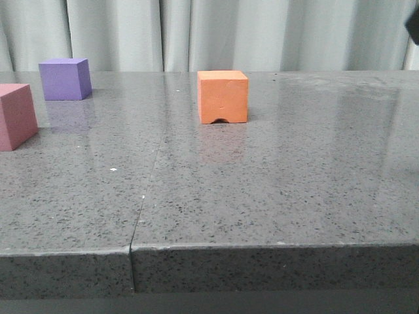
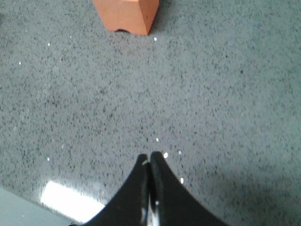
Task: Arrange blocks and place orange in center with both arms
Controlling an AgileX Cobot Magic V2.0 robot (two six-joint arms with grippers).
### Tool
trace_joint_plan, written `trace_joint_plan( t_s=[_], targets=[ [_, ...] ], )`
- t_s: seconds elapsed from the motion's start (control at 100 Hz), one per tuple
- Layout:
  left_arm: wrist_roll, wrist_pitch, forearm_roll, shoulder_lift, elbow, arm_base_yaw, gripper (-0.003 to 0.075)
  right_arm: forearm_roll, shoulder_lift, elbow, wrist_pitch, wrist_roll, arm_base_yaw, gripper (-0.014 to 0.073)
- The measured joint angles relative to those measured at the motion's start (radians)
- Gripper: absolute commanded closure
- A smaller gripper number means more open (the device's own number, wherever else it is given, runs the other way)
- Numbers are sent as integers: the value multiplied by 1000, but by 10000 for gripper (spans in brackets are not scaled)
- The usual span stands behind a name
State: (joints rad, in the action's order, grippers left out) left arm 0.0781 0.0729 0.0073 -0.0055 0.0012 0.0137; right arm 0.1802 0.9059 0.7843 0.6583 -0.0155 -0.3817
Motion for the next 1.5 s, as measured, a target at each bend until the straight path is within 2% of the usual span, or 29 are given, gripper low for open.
trace_joint_plan(
  t_s=[0.28, 0.52, 0.93, 1.2, 1.5],
  targets=[
    [0, -13, 0, 0, 0, 0, 741, 0, -229, -190, -85, 2, 0, 663],
    [0, -26, 0, 0, 0, 0, 741, 0, -385, -297, -96, 2, 0, 663],
    [0, -32, 0, 0, -7, 0, 741, 0, -423, -312, -98, 2, 0, 663],
    [0, 135, 2, 35, -205, 0, 741, 0, -423, -312, -98, 2, 0, 663],
    [0, 398, 18, 342, -525, 0, 741, 0, -423, -312, -98, 3, 0, 663]
  ],
)
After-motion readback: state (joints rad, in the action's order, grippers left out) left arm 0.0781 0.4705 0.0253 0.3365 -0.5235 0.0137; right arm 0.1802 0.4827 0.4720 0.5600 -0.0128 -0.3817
